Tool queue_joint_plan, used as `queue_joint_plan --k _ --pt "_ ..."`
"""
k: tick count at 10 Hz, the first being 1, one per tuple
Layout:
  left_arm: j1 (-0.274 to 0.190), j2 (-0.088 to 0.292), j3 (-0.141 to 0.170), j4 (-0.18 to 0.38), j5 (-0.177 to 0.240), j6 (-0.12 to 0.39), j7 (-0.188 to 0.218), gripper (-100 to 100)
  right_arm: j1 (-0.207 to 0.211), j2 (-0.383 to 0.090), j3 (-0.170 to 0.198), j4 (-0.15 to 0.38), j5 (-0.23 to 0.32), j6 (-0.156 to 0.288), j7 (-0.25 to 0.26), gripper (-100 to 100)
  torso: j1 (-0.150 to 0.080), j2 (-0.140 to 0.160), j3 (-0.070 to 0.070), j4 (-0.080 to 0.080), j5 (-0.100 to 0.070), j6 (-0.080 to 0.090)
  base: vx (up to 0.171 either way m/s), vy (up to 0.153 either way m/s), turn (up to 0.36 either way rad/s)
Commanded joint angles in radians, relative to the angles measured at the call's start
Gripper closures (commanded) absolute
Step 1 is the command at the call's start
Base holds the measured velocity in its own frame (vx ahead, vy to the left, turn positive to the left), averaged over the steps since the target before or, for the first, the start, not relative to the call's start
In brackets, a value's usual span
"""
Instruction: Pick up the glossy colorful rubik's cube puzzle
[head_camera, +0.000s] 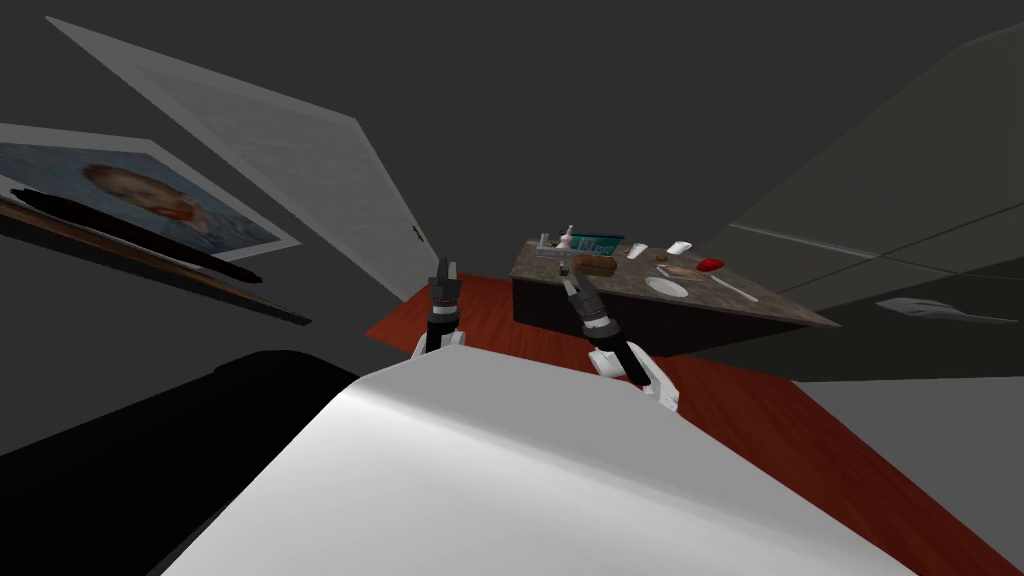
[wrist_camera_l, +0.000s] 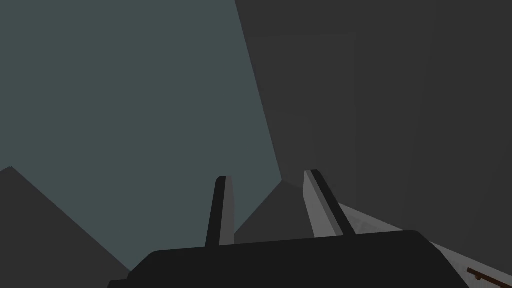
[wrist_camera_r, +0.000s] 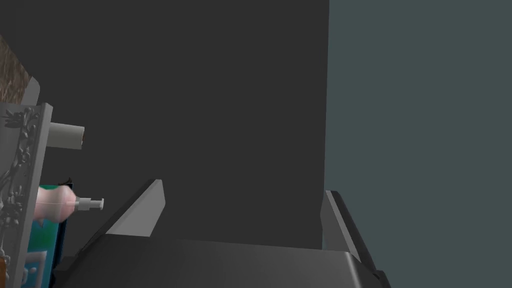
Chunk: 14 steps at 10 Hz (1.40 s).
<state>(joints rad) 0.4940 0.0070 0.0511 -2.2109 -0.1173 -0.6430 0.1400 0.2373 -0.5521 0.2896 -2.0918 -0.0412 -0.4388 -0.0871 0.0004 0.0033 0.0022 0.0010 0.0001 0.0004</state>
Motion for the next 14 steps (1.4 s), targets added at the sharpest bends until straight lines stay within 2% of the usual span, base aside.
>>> queue_joint_plan --k 1,2,3,4,5,6,7,8,9,10,11,12,13,14 --pt "0.000 0.000 0.000 0.000 0.000 0.000 0.000 0 -0.028 -0.050 0.029 0.050 0.001 0.004 0.002 -100 0.000 0.000 0.000 0.000 0.000 0.000 -0.037 0.040 0.081" --pt "0.000 0.000 0.000 0.000 0.000 0.000 0.000 0 -0.028 -0.057 0.029 0.055 0.001 0.004 0.002 -100 0.001 -0.001 -0.001 0.000 0.000 0.000 -0.031 0.035 0.048" --pt "0.000 0.000 0.000 0.000 0.000 0.000 0.000 0 -0.048 -0.099 0.055 0.095 0.002 0.012 0.003 -100 0.000 -0.001 -0.001 0.000 0.000 0.000 -0.031 0.049 0.097" --pt "0.000 0.000 0.000 0.000 0.000 0.000 0.000 0 -0.048 -0.105 0.055 0.095 0.002 0.012 0.003 -100 0.001 -0.002 -0.001 0.000 0.000 0.000 -0.026 0.044 0.039" --pt "0.000 0.000 0.000 0.000 0.000 0.000 0.000 0 -0.067 -0.145 0.082 0.129 0.006 0.020 0.005 -100 0.001 -0.002 -0.001 0.000 0.000 0.000 -0.027 0.057 0.066" --pt "0.000 0.000 0.000 0.000 0.000 0.000 0.000 0 -0.067 -0.153 0.082 0.137 0.006 0.020 0.005 -100 0.002 -0.002 -0.001 -0.001 0.000 0.000 -0.019 0.048 0.037" --pt "0.000 0.000 0.000 0.000 0.000 0.000 0.000 0 -0.086 -0.192 0.108 0.182 0.010 0.029 0.007 -100 0.001 -0.002 -0.001 -0.001 0.000 0.000 -0.006 0.059 0.080" --pt "0.000 0.000 0.000 0.000 0.000 0.000 0.000 0 -0.086 -0.201 0.108 0.182 0.010 0.029 0.007 -100 0.002 -0.003 -0.002 -0.001 0.000 0.000 -0.004 0.050 0.047" --pt "0.000 0.000 0.000 0.000 0.000 0.000 0.000 0 -0.104 -0.237 0.134 0.227 0.016 0.037 0.009 -100 0.001 -0.003 -0.002 -0.001 0.000 0.000 -0.002 0.057 0.076" --pt "0.000 0.000 0.000 0.000 0.000 0.000 0.000 0 -0.104 -0.249 0.134 0.227 0.016 0.037 0.009 -100 0.002 -0.004 -0.002 -0.001 0.000 0.000 -0.001 0.056 0.042" --pt "0.000 0.000 0.000 0.000 0.000 0.000 0.000 0 -0.121 -0.284 0.160 0.274 0.022 0.046 0.011 -100 0.002 -0.004 -0.002 -0.001 0.000 0.000 0.013 0.062 0.077" --pt "0.000 0.000 0.000 0.000 0.000 0.000 0.000 0 -0.121 -0.296 0.160 0.275 0.022 0.046 0.011 -100 0.002 -0.004 -0.003 -0.001 0.000 0.000 0.015 0.054 0.034" --pt "0.000 0.000 0.000 0.000 0.000 0.000 0.000 0 -0.137 -0.338 0.186 0.318 0.030 0.055 0.012 -100 0.002 -0.004 -0.003 -0.001 0.000 0.000 0.023 0.081 0.066" --pt "0.000 0.000 0.000 0.000 0.000 0.000 0.000 0 -0.137 -0.343 0.186 0.323 0.030 0.055 0.012 -100 0.003 -0.005 -0.003 -0.001 0.001 0.000 0.027 0.069 0.033"
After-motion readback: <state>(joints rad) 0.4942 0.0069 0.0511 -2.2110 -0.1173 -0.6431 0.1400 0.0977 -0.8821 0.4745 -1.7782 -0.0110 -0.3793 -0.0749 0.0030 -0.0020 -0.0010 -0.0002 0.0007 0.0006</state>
